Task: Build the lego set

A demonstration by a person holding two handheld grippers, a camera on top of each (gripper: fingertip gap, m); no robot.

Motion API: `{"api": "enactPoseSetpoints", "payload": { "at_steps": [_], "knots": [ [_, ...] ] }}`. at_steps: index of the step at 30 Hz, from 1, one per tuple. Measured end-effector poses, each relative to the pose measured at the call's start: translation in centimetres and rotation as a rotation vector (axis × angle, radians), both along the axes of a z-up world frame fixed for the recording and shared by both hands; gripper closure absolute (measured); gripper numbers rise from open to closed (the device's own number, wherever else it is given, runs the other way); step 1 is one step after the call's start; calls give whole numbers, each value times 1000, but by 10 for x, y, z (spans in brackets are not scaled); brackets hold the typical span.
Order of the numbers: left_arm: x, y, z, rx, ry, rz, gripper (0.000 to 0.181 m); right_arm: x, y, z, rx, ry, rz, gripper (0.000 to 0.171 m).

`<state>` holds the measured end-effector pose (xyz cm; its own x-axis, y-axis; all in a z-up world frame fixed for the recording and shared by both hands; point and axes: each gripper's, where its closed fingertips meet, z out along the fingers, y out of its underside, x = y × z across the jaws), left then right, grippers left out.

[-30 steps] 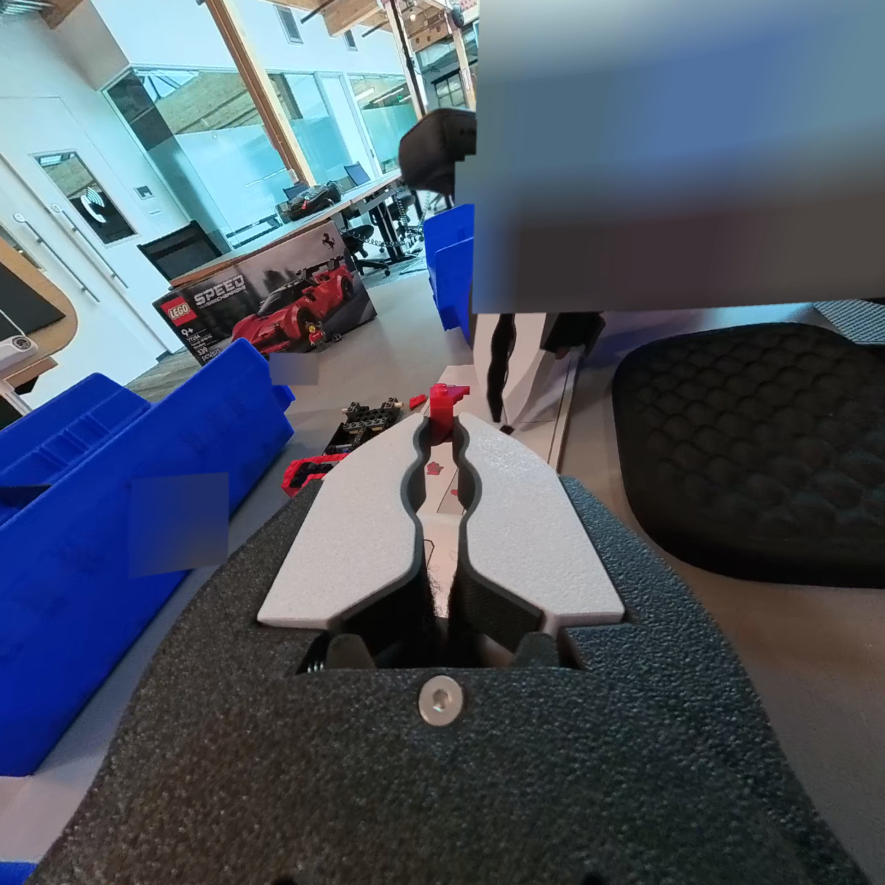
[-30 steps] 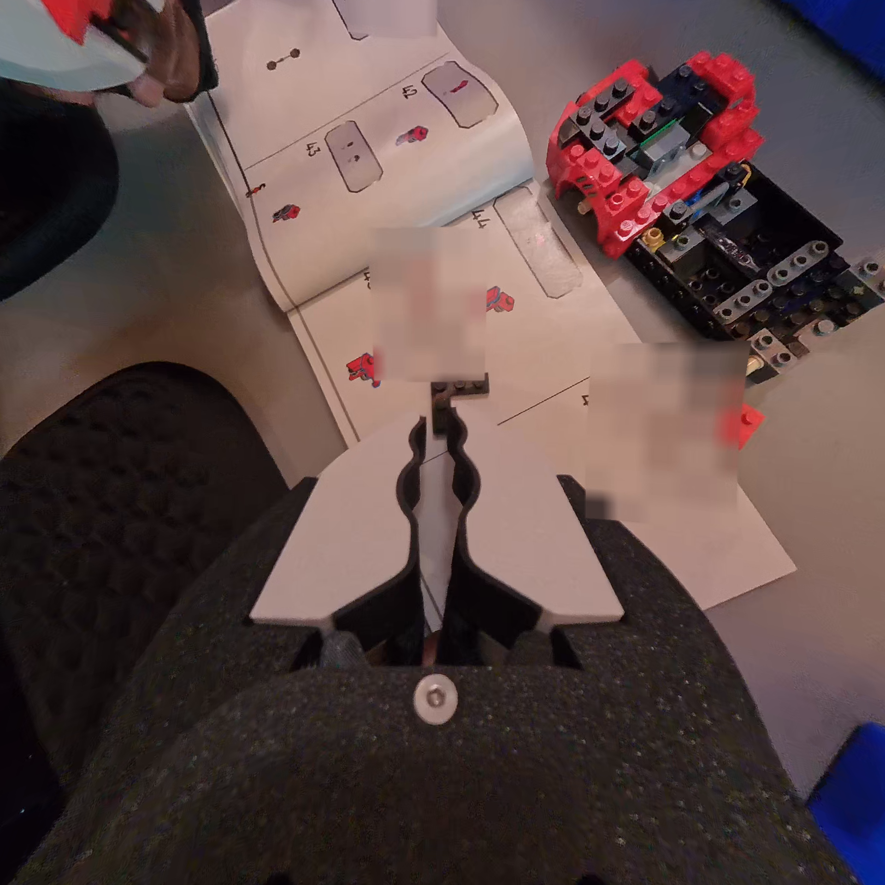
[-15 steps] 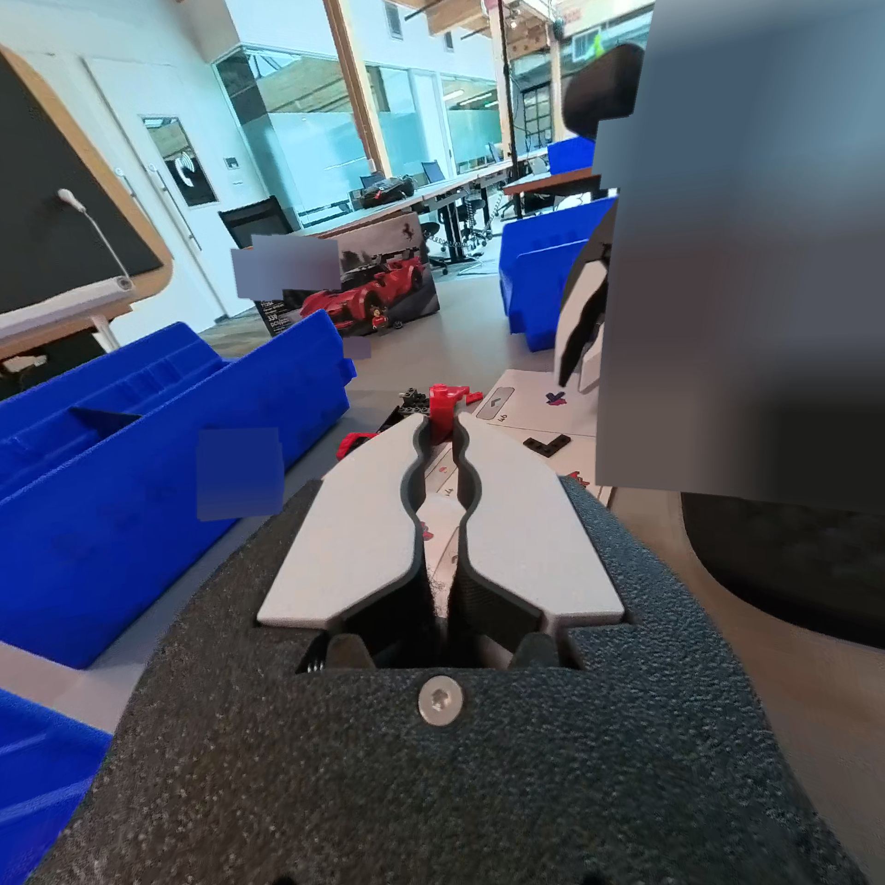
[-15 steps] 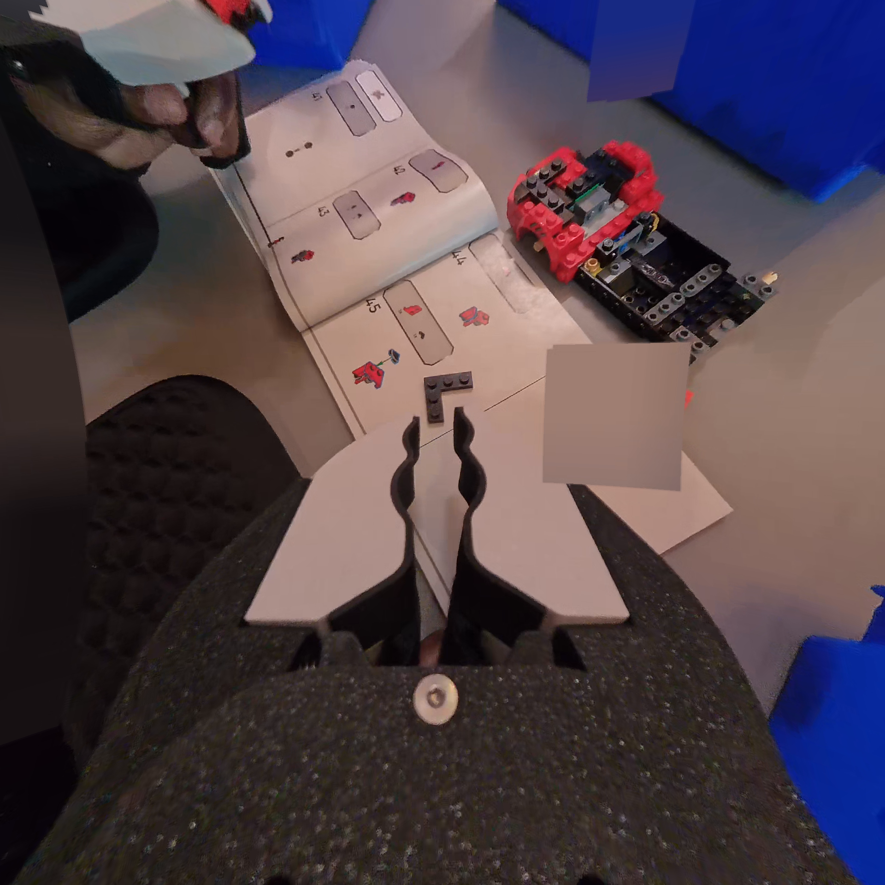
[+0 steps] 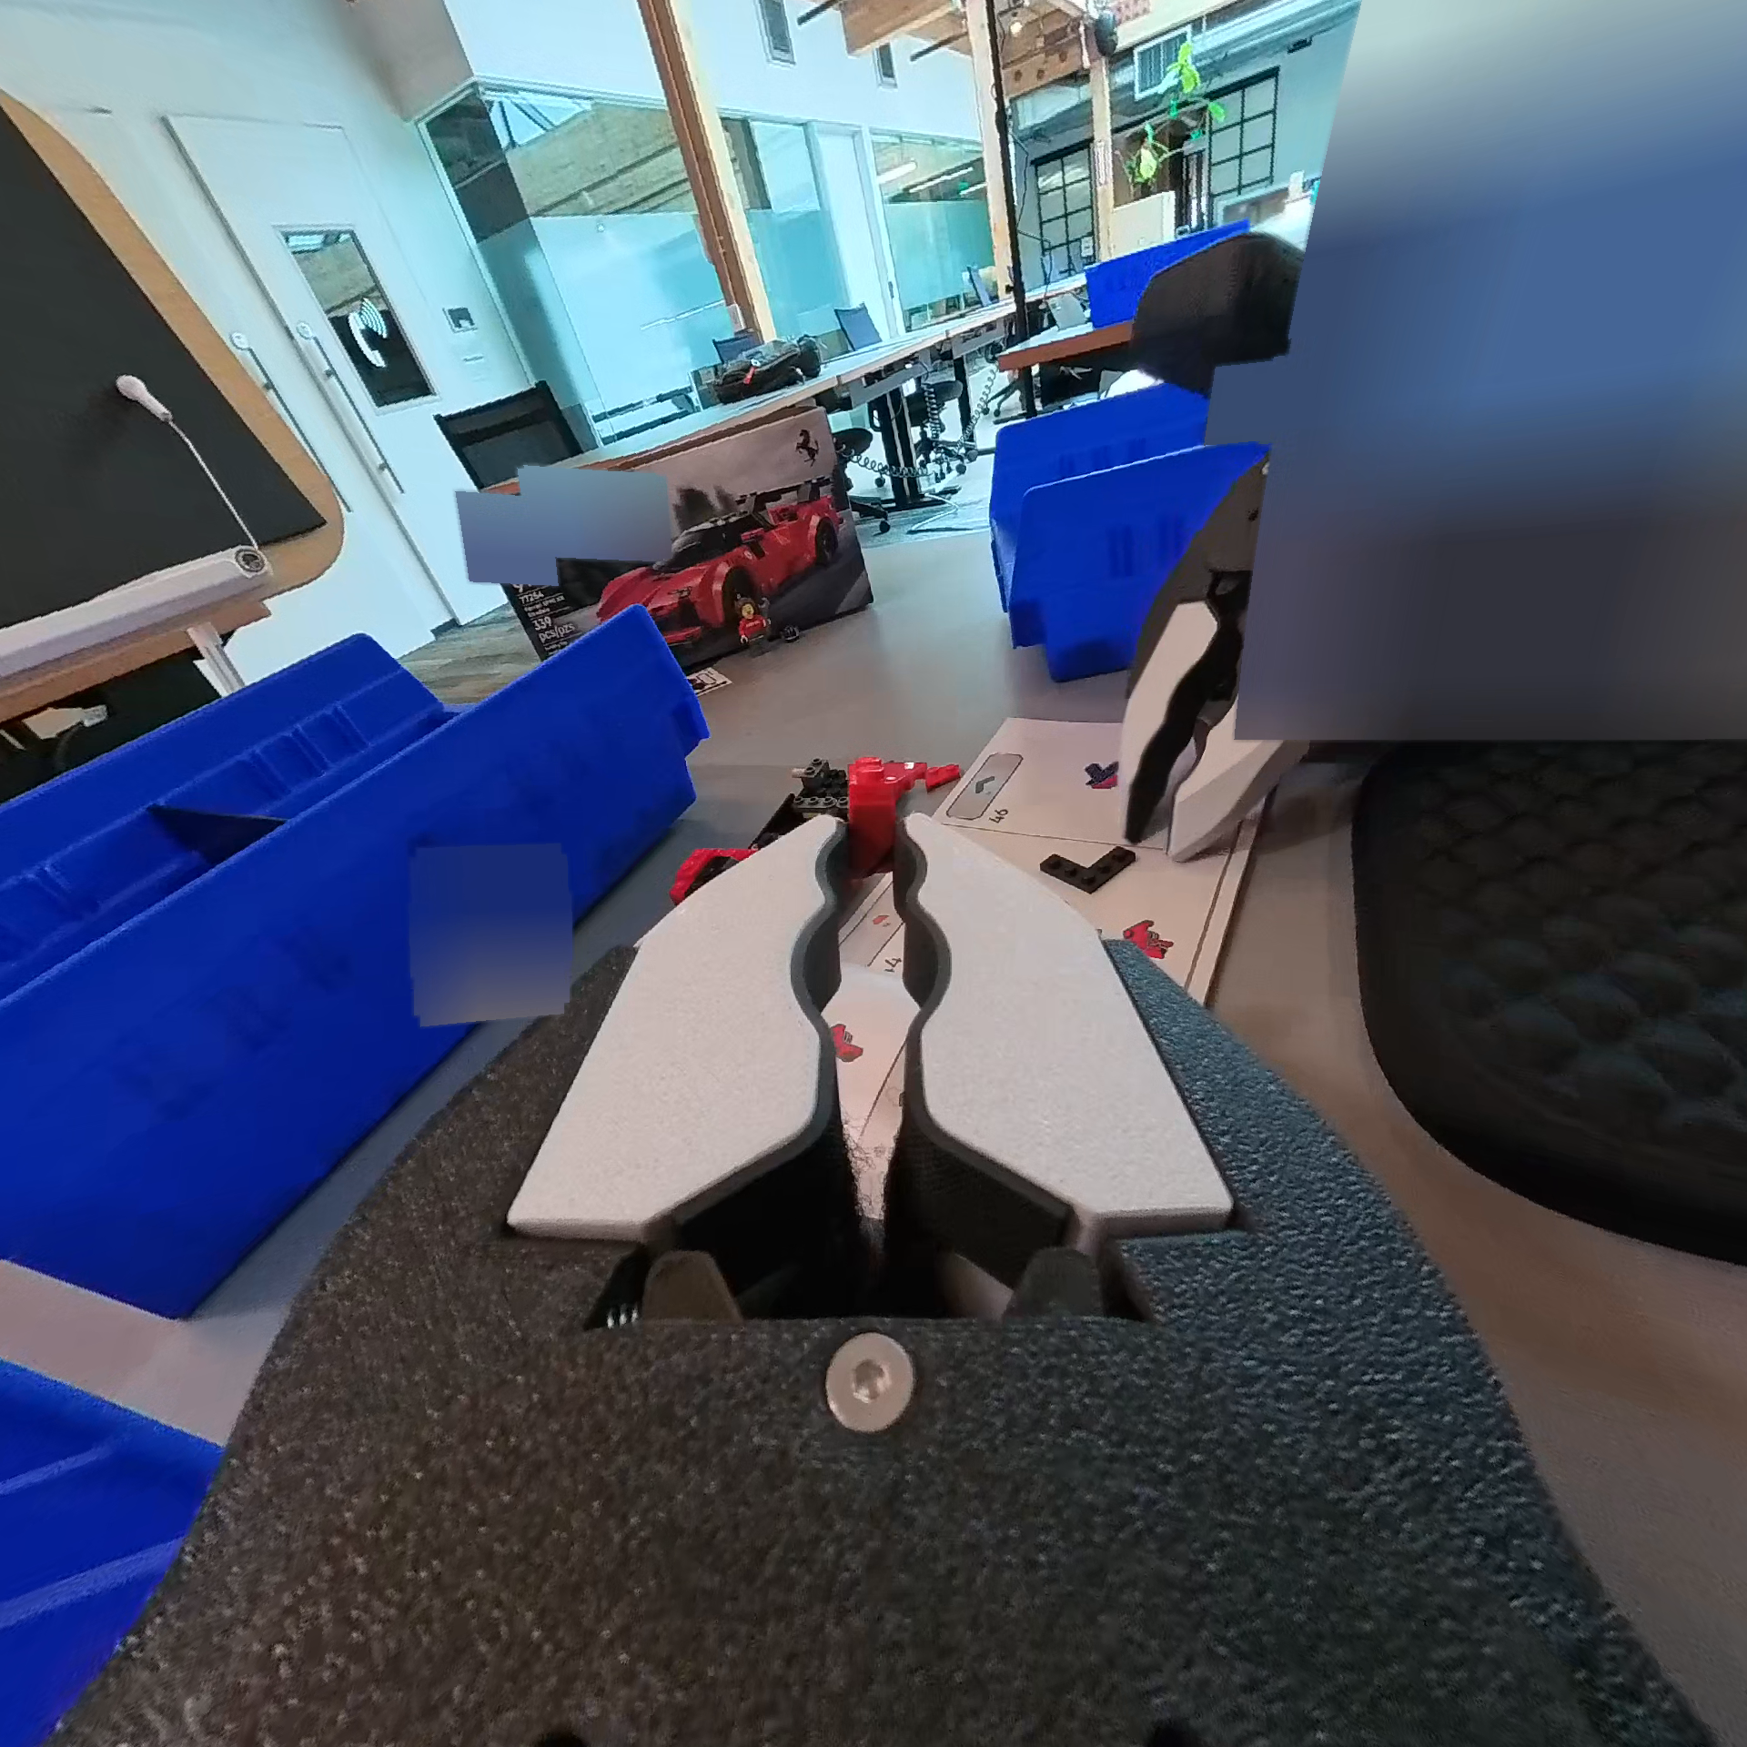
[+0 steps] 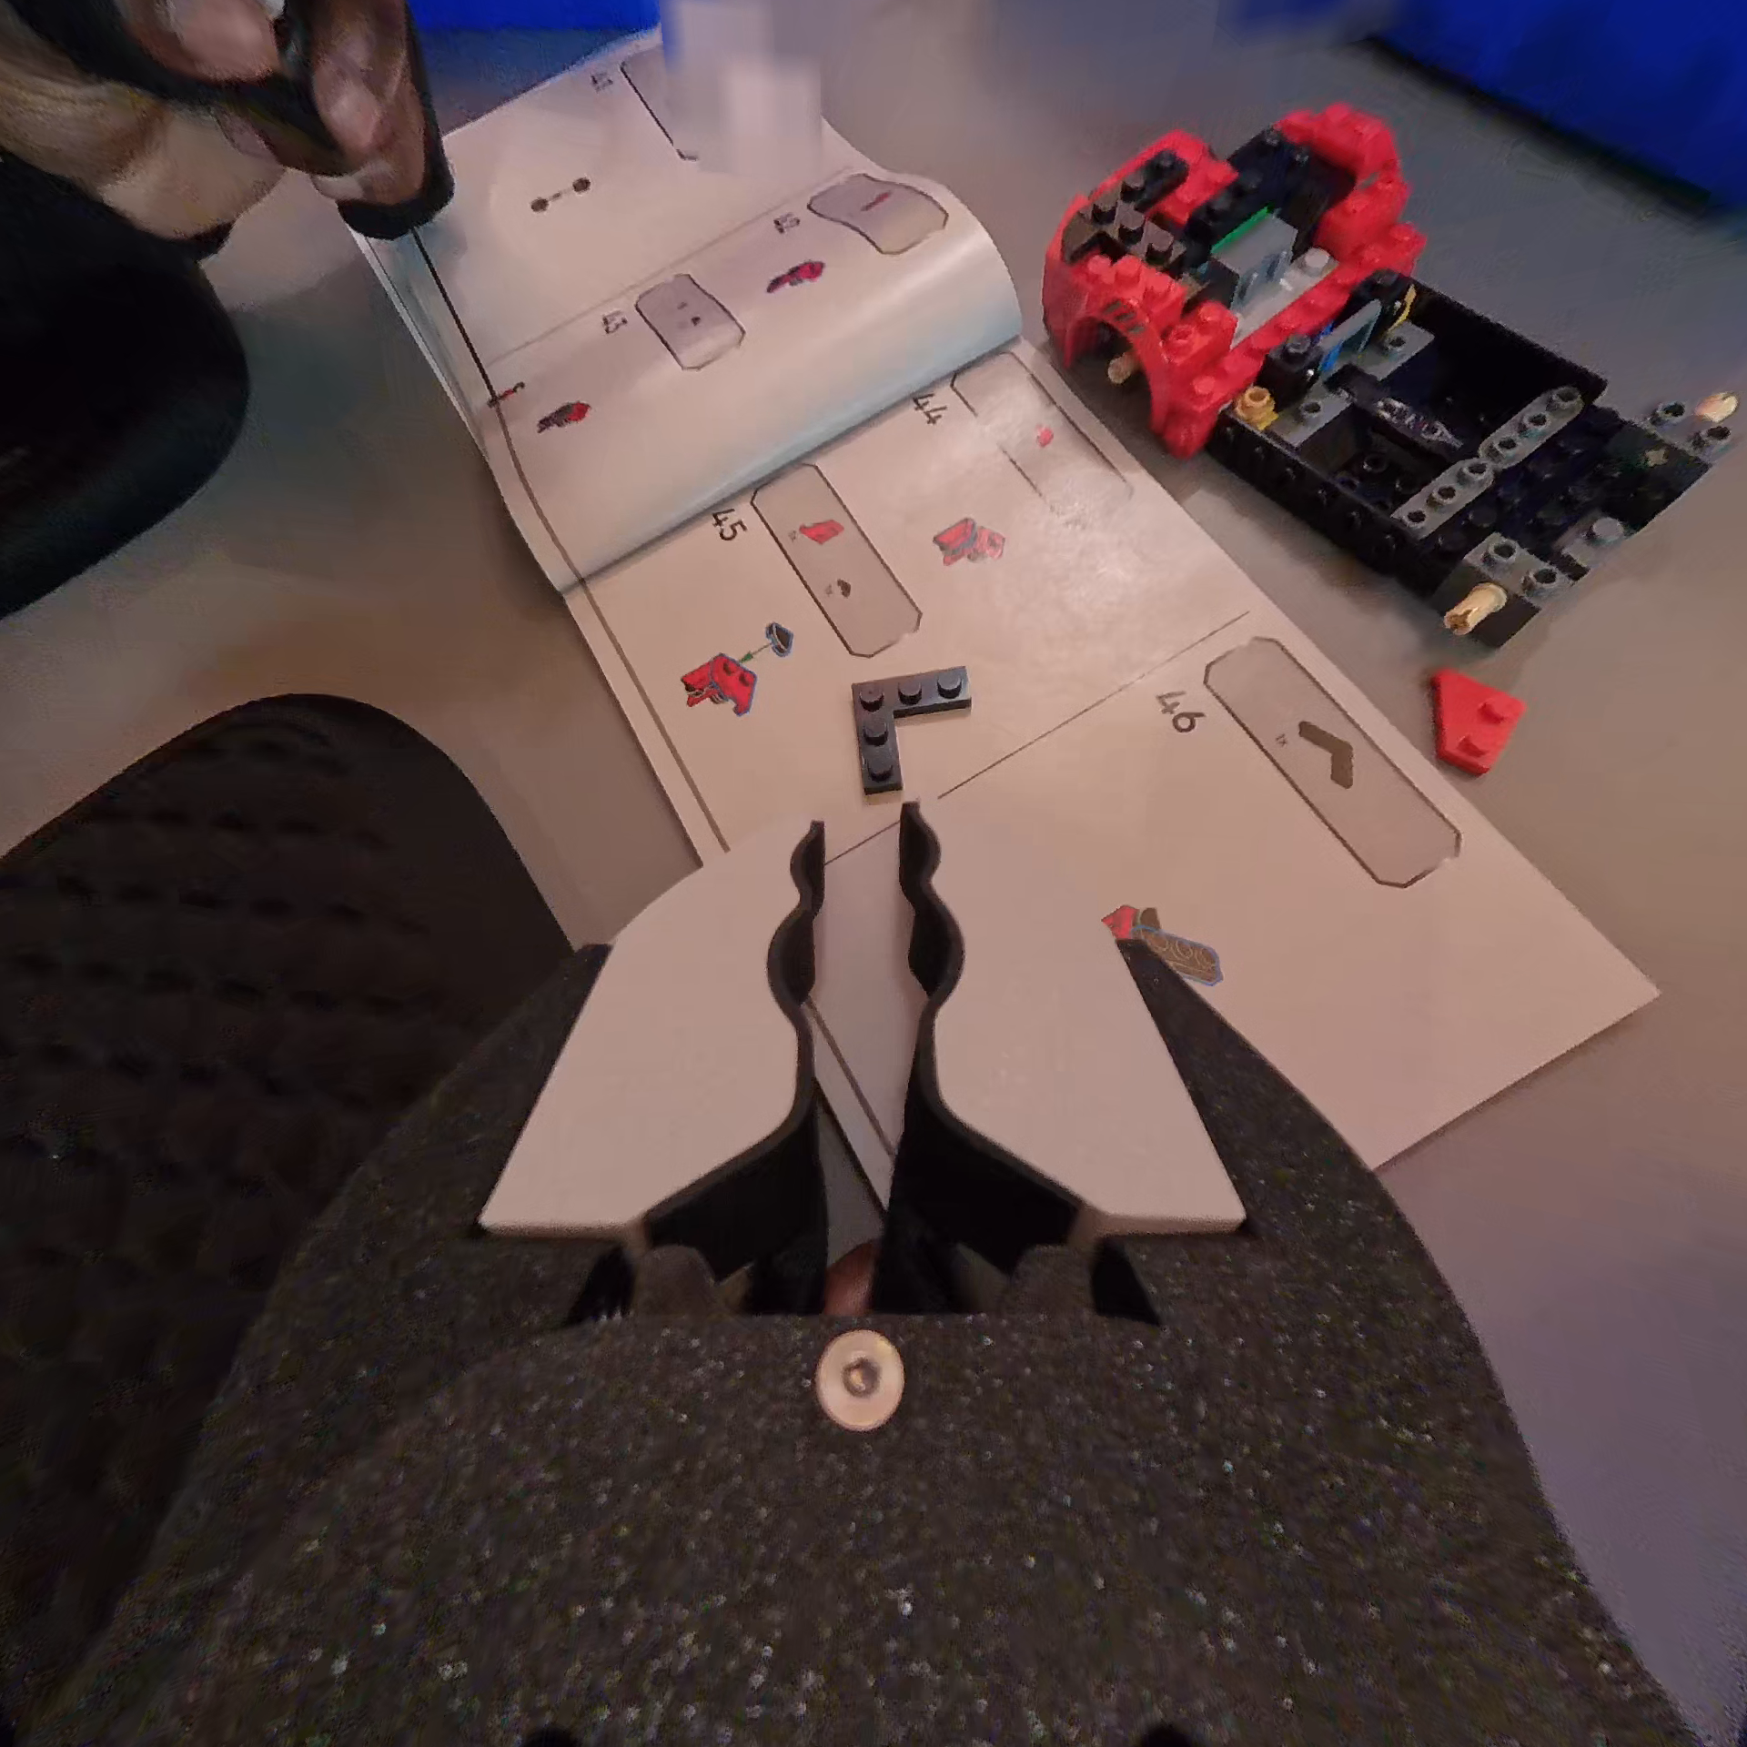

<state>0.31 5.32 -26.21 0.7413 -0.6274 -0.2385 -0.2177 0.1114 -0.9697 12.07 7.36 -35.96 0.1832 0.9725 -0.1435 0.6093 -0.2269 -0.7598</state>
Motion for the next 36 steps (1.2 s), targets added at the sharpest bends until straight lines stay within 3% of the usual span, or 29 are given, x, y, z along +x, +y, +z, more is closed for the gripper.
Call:
{"api": "enactPoseSetpoints", "payload": {
  "at_steps": [18, 24, 28, 32, 36],
  "knots": [
    [-6, 1, 6, 35, -12, 42, 174, 1, 3, 1, 40, -1, -22, 156],
    [-52, 7, 37, 181, -90, 257, 174, 14, 33, 59, 72, 417, -263, 160],
    [-68, 10, 42, 193, -113, 299, 174, 21, 38, 61, -3, 468, -296, 154],
    [-74, 10, 44, 186, -136, 302, 174, 17, 36, 64, 80, 453, -270, 147],
    [-62, 9, 39, 163, -128, 234, 174, 25, 44, 85, 161, 566, -324, 146]
  ]
}}
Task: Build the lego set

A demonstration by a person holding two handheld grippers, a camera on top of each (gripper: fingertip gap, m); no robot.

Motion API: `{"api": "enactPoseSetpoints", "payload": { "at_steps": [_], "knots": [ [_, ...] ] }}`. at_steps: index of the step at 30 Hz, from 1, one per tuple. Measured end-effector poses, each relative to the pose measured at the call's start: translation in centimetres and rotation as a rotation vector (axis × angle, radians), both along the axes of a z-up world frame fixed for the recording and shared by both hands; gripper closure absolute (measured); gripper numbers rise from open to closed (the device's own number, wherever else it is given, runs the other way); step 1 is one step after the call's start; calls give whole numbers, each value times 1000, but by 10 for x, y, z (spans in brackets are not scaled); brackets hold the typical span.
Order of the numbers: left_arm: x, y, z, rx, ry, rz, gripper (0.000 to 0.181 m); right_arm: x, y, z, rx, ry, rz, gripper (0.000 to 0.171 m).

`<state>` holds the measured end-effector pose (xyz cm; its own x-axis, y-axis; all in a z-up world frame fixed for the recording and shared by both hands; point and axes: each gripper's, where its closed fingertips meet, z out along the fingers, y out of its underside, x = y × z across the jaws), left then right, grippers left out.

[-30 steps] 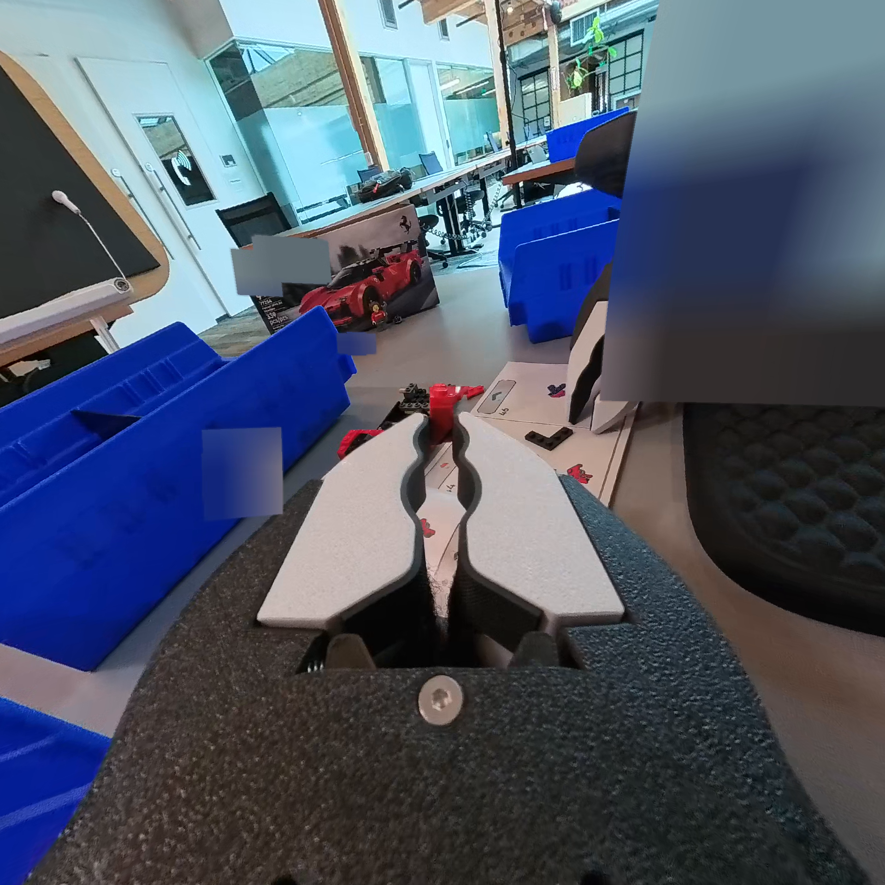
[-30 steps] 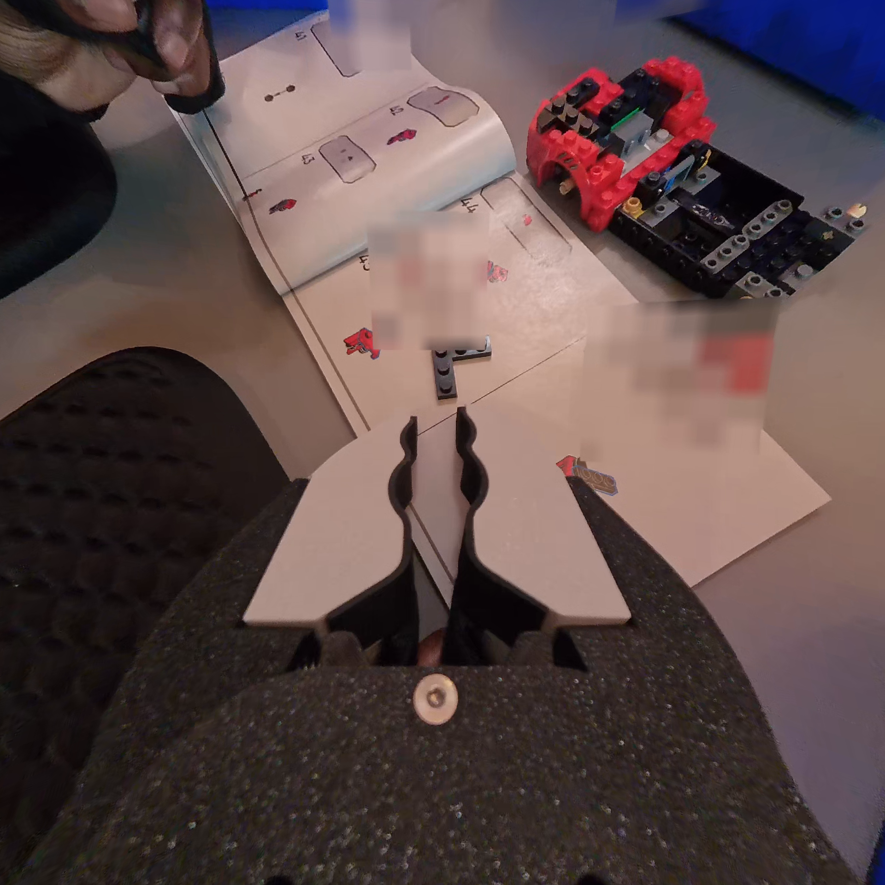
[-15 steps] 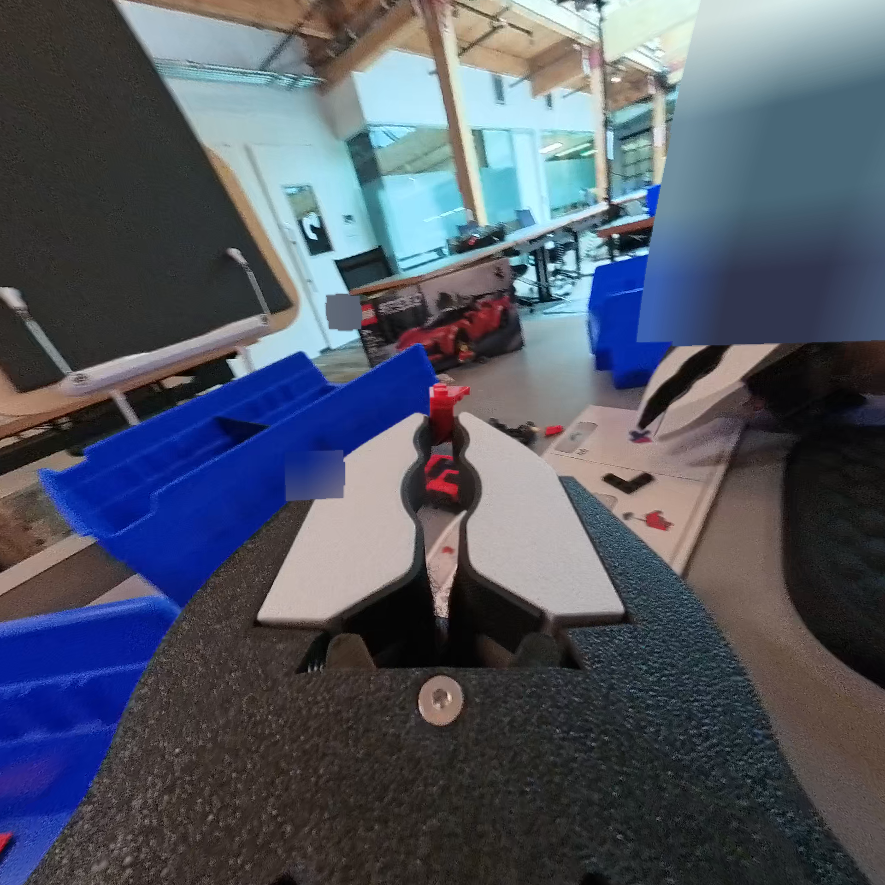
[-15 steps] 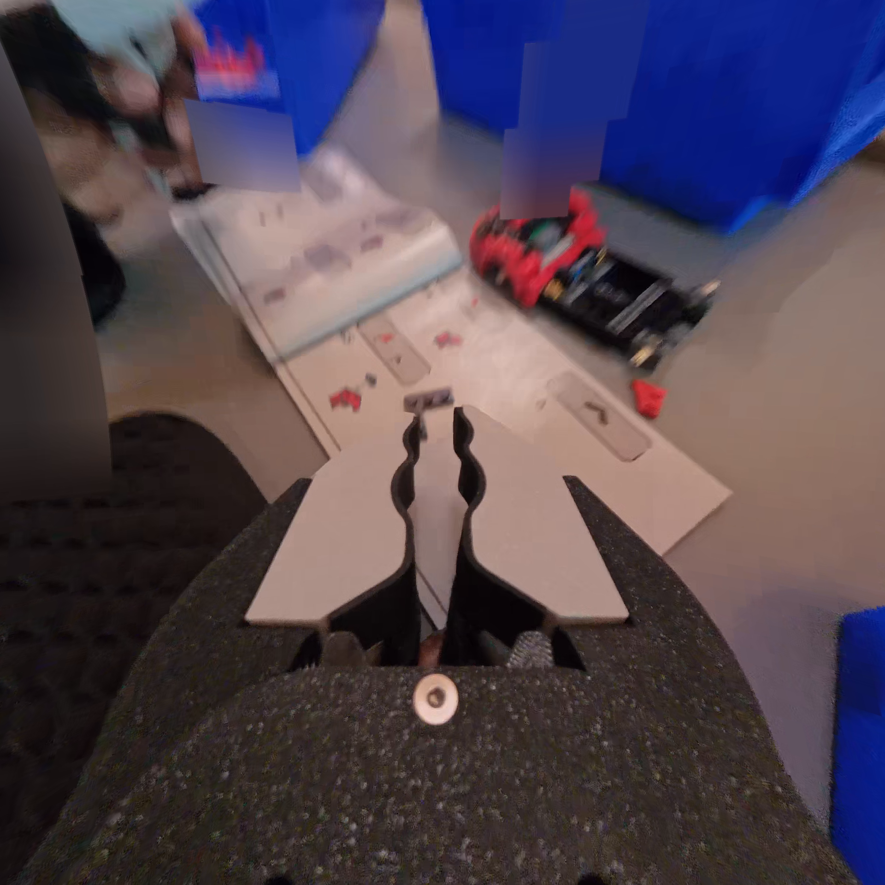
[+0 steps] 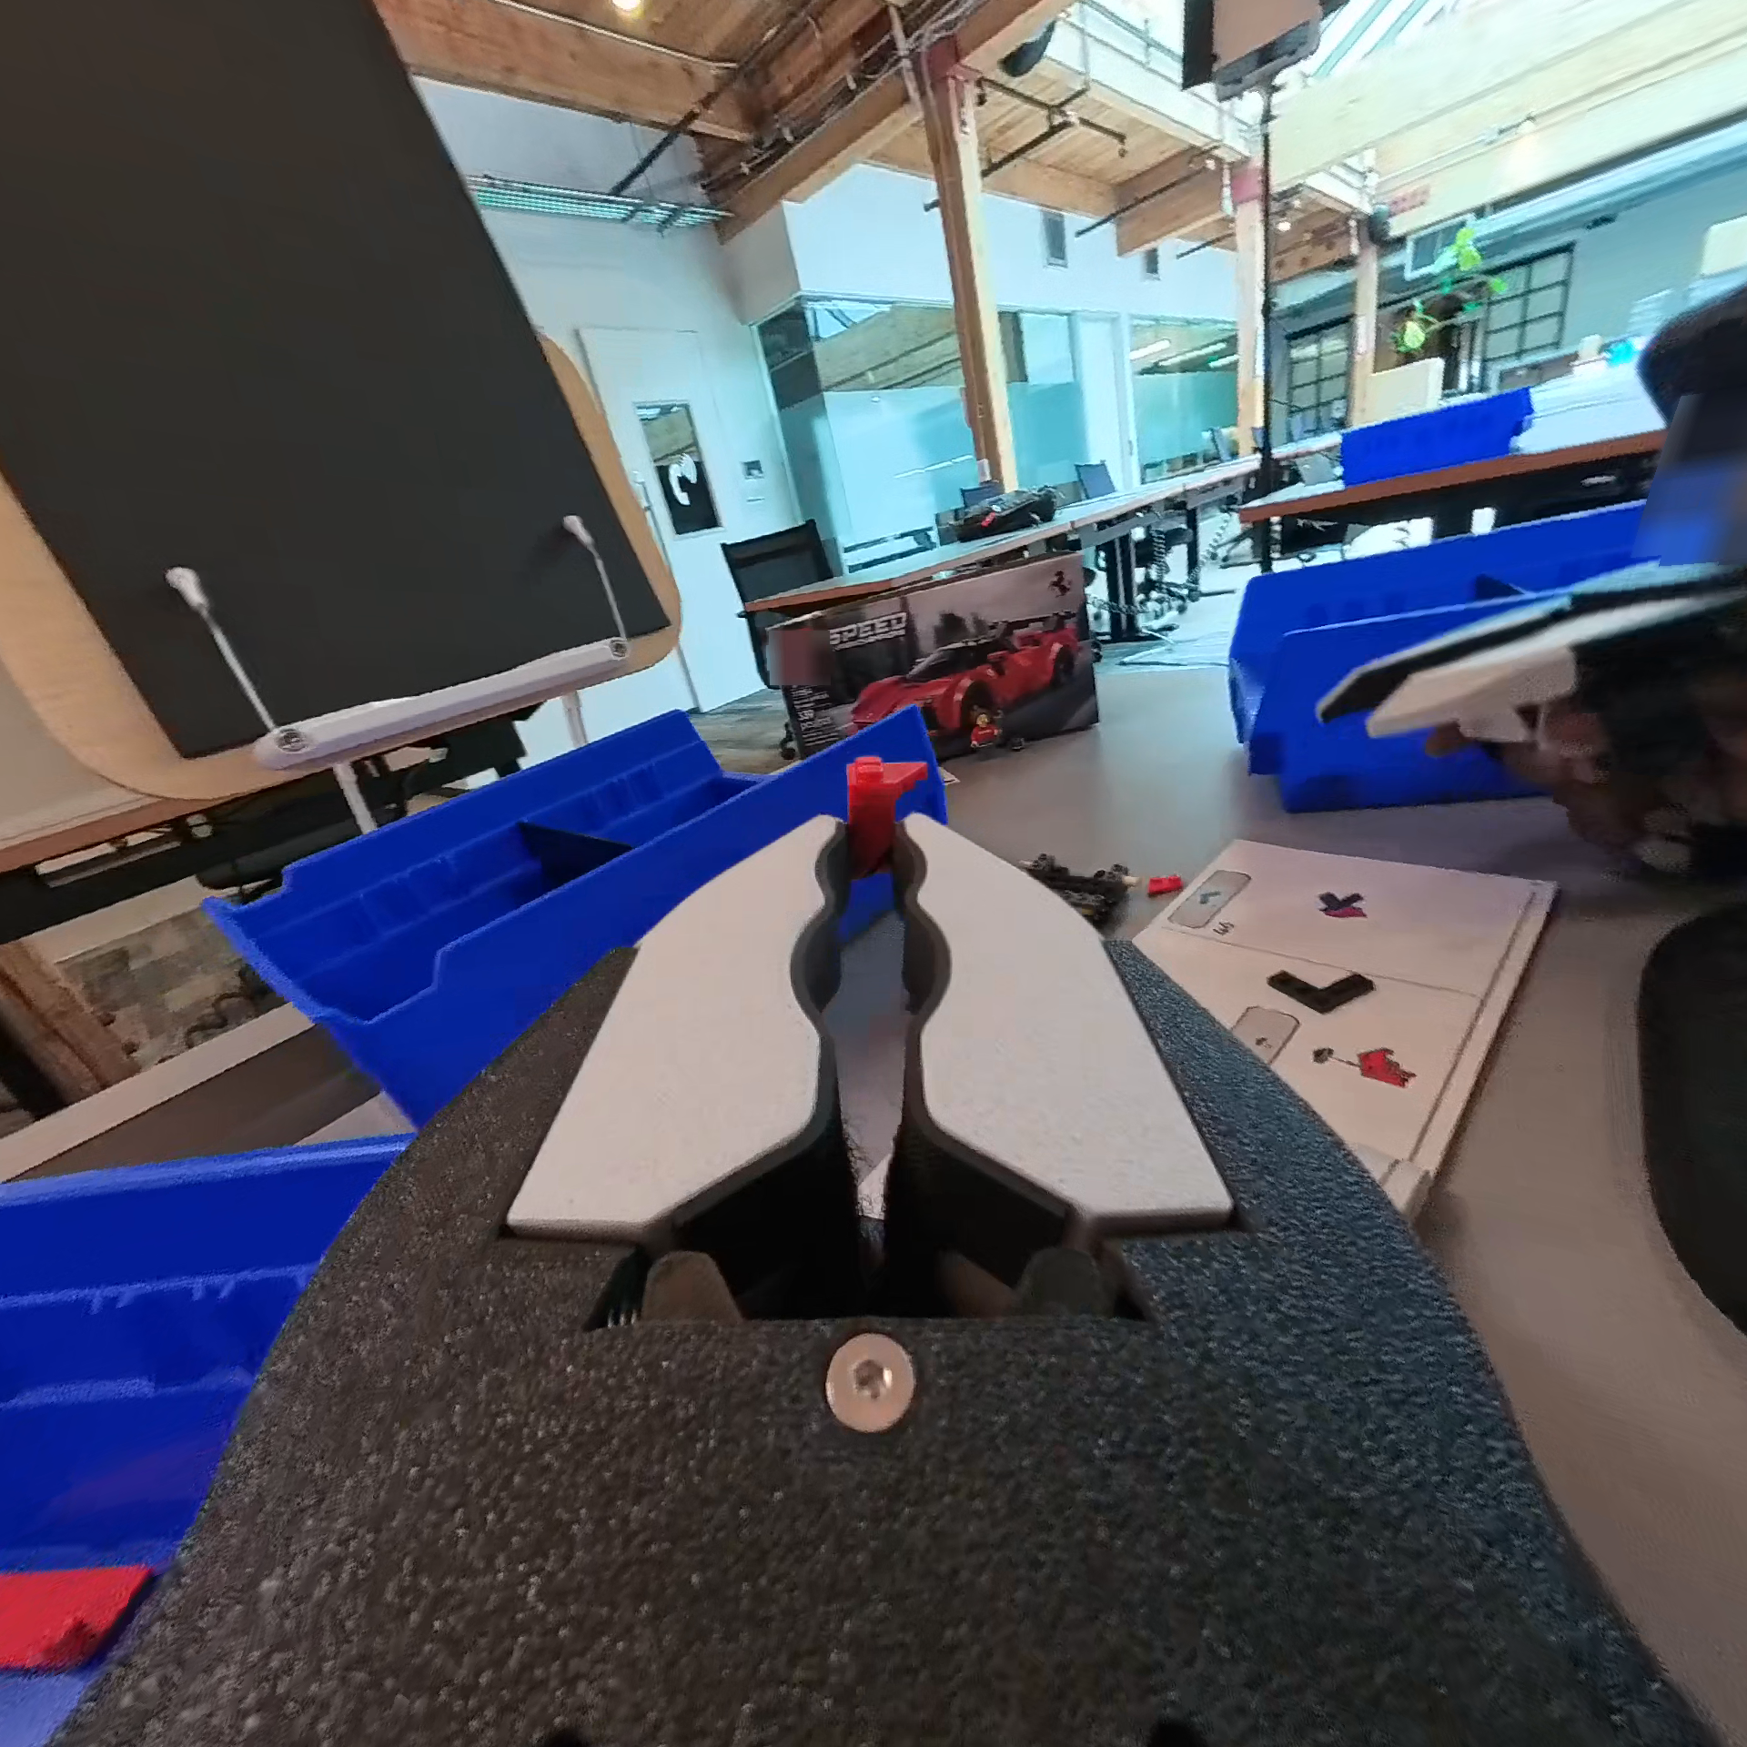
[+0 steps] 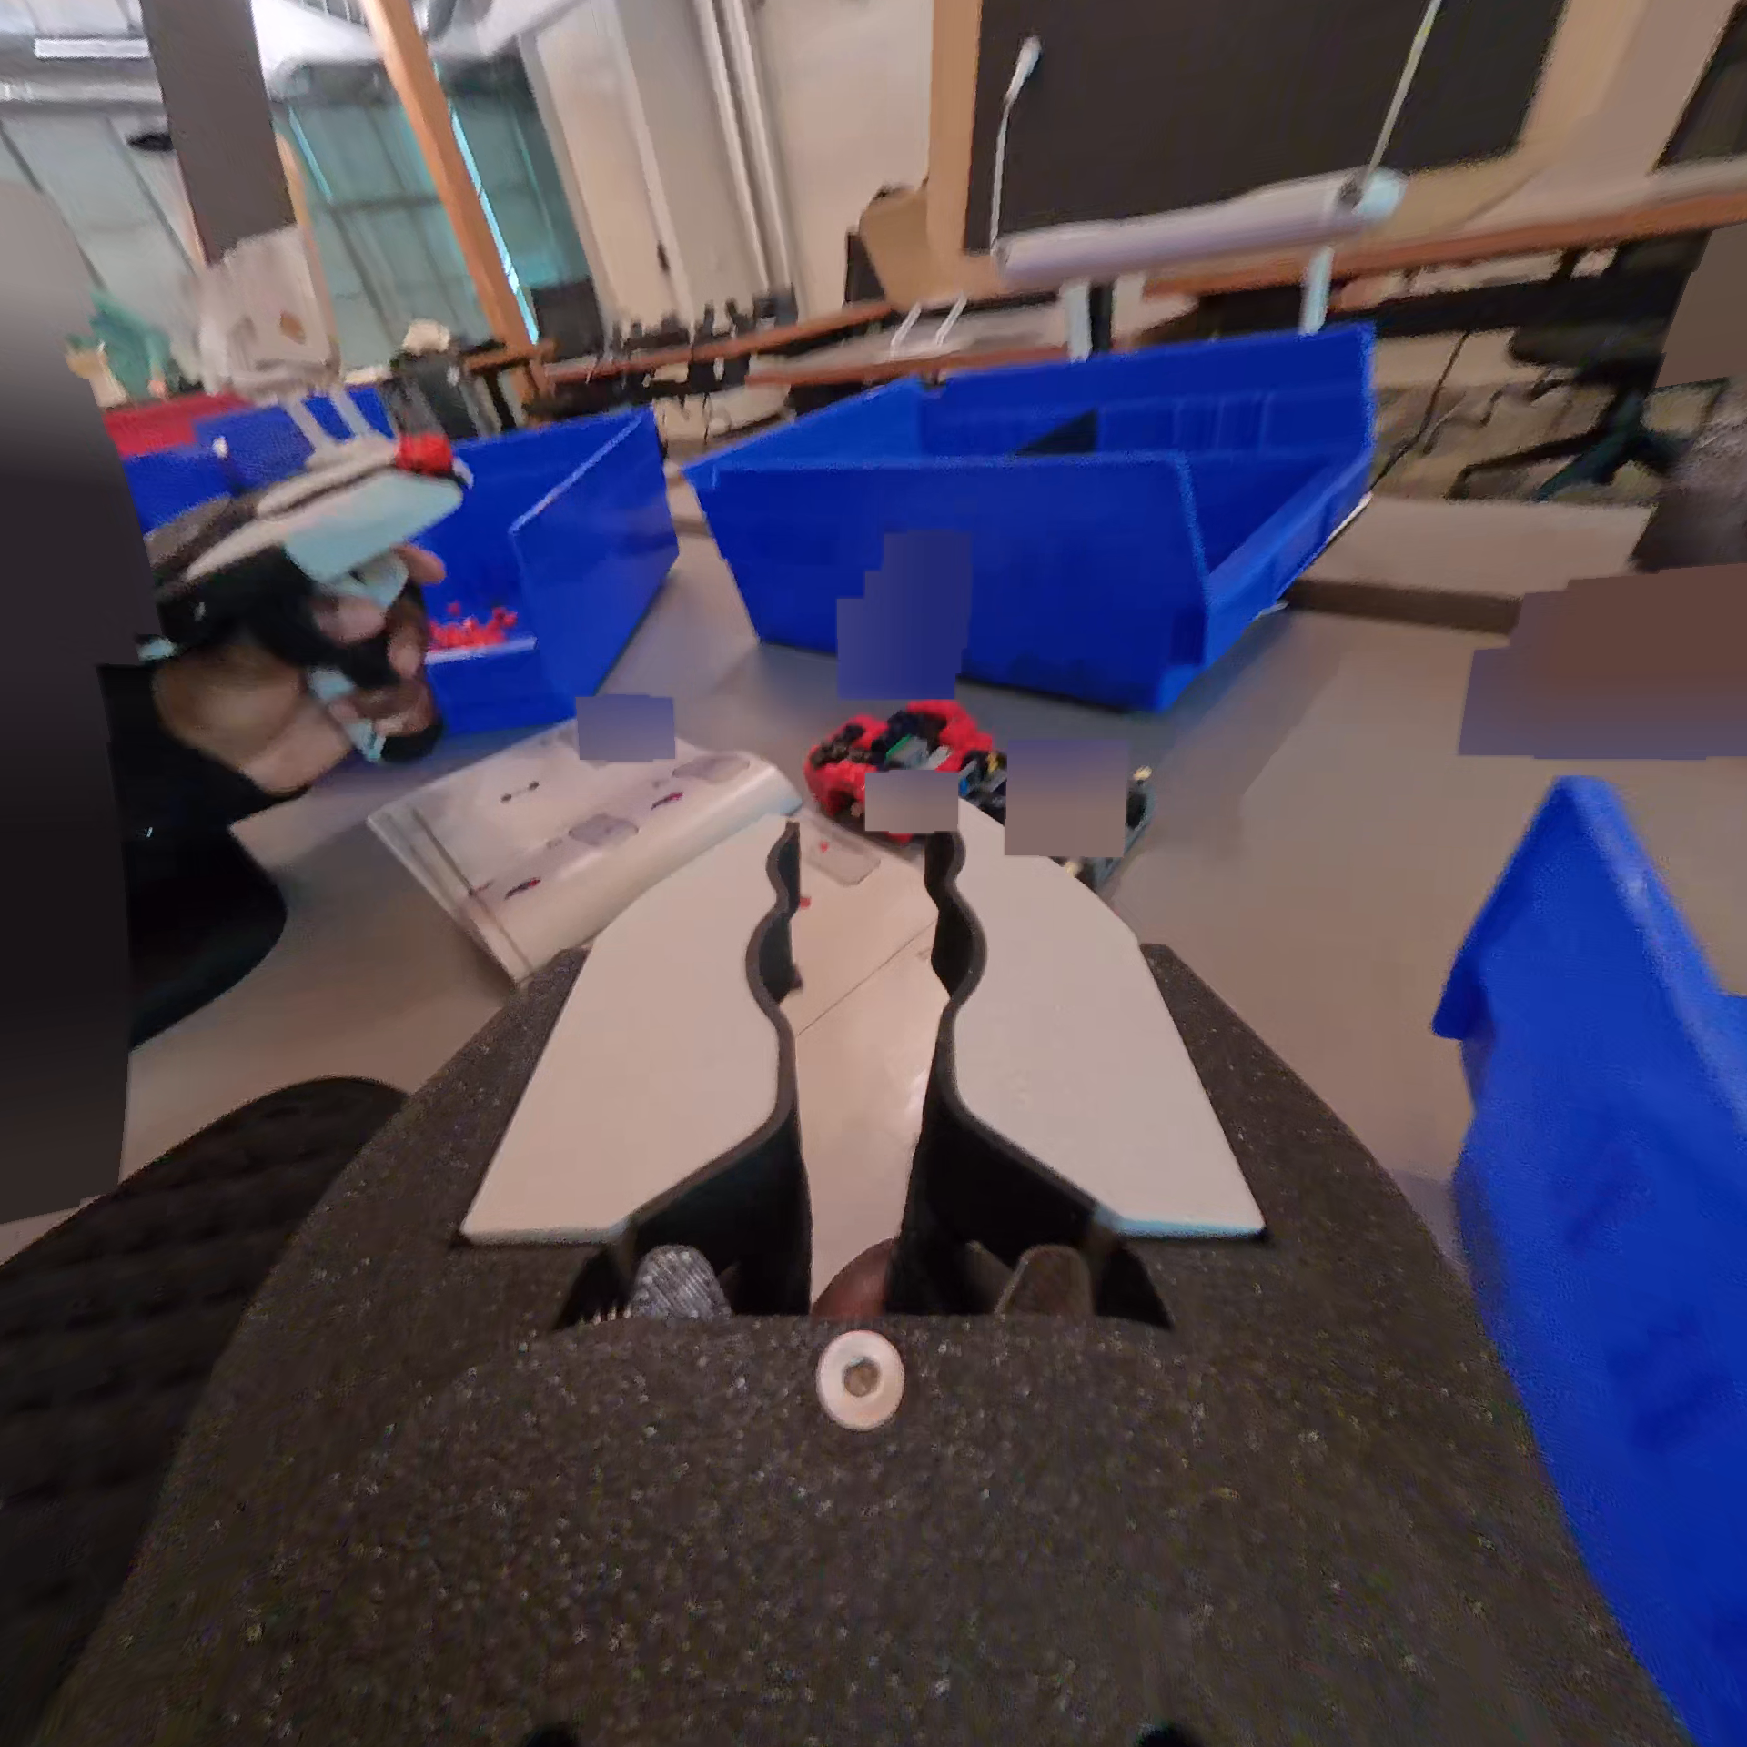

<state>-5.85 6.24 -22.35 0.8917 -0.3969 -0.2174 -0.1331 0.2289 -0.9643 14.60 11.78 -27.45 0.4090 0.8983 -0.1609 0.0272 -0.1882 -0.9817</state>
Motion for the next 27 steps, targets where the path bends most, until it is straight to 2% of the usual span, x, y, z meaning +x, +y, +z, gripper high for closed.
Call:
{"api": "enactPoseSetpoints", "payload": {
  "at_steps": [5, 8, 10, 12, 14, 22, 25, 27],
  "knots": [
    [14, -3, -4, 16, 86, -33, 174, 23, 11, 27, 124, 119, -142, 151],
    [15, -4, -3, 27, 90, -34, 174, 30, 10, 40, 173, 181, -169, 149],
    [13, -4, -1, 25, 63, -33, 174, 38, 2, 62, 234, 327, -146, 136],
    [10, -3, -1, 15, 25, -38, 174, 60, -6, 89, 308, 540, -159, 135],
    [7, -2, 0, 6, -2, -36, 174, 82, -8, 101, 352, 652, -215, 131],
    [-9, 0, 7, 23, -80, 18, 175, 121, -15, 122, 510, 682, -408, 127],
    [-16, 2, 7, 13, -114, 28, 174, 132, -12, 127, 495, 648, -458, 132],
    [-15, 3, 4, -2, -119, 25, 174, 123, -8, 123, 438, 596, -419, 135]
  ]
}}
